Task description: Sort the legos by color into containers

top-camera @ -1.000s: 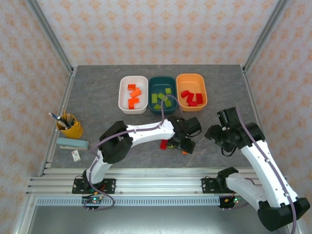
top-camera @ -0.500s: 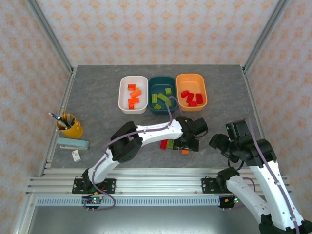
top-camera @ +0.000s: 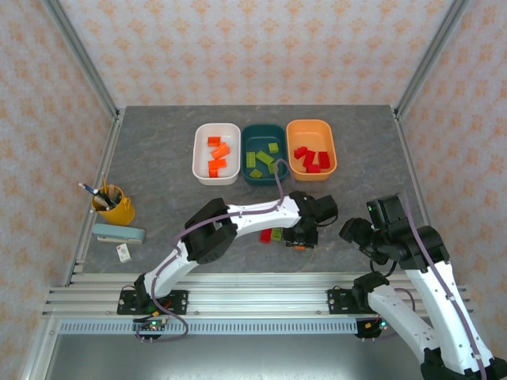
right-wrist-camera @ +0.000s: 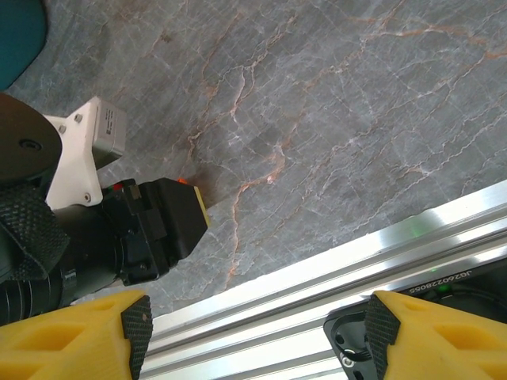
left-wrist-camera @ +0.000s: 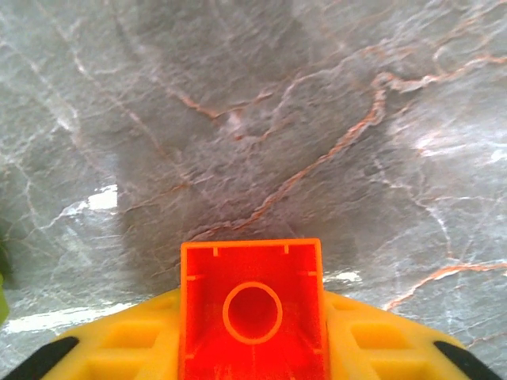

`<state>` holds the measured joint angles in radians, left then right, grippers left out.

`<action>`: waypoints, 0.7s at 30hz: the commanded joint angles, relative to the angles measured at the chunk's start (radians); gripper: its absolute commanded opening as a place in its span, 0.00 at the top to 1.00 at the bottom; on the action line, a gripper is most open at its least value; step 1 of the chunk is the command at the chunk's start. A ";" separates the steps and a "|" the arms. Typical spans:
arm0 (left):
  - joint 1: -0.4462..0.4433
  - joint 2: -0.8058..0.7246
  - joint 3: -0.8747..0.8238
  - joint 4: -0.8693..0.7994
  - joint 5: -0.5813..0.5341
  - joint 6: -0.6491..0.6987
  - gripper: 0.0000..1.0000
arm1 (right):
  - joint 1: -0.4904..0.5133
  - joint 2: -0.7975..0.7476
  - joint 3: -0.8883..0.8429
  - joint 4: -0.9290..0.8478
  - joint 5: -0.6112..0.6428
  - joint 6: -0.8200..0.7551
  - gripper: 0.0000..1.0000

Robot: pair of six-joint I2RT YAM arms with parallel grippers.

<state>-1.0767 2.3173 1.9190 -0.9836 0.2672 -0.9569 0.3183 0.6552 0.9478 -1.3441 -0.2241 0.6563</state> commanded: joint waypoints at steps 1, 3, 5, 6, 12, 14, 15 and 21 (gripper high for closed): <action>-0.004 -0.012 0.037 -0.025 -0.070 0.036 0.68 | 0.004 -0.017 -0.010 0.030 -0.032 -0.021 0.27; 0.003 -0.041 0.043 -0.036 -0.096 0.053 0.69 | 0.005 -0.017 -0.004 0.062 -0.055 -0.033 0.27; 0.022 -0.085 0.039 -0.045 -0.127 0.068 0.69 | 0.004 -0.017 0.000 0.133 -0.125 -0.056 0.27; 0.036 -0.106 0.035 -0.053 -0.138 0.074 0.69 | 0.004 -0.016 -0.002 0.178 -0.172 -0.066 0.27; 0.171 -0.253 -0.023 -0.078 -0.173 0.132 0.69 | 0.005 -0.001 -0.044 0.520 -0.395 -0.051 0.26; 0.218 -0.291 -0.038 -0.089 -0.182 0.160 0.69 | 0.004 0.033 -0.050 0.590 -0.397 -0.050 0.26; 0.247 -0.309 -0.046 -0.094 -0.187 0.177 0.69 | 0.005 0.059 -0.050 0.625 -0.397 -0.052 0.26; 0.436 -0.372 -0.081 -0.099 -0.180 0.255 0.68 | 0.089 0.243 0.008 0.788 -0.320 -0.088 0.26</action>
<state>-0.6880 1.9511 1.8671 -1.0309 0.1181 -0.7692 0.3679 0.8421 0.9169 -0.7071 -0.5720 0.6029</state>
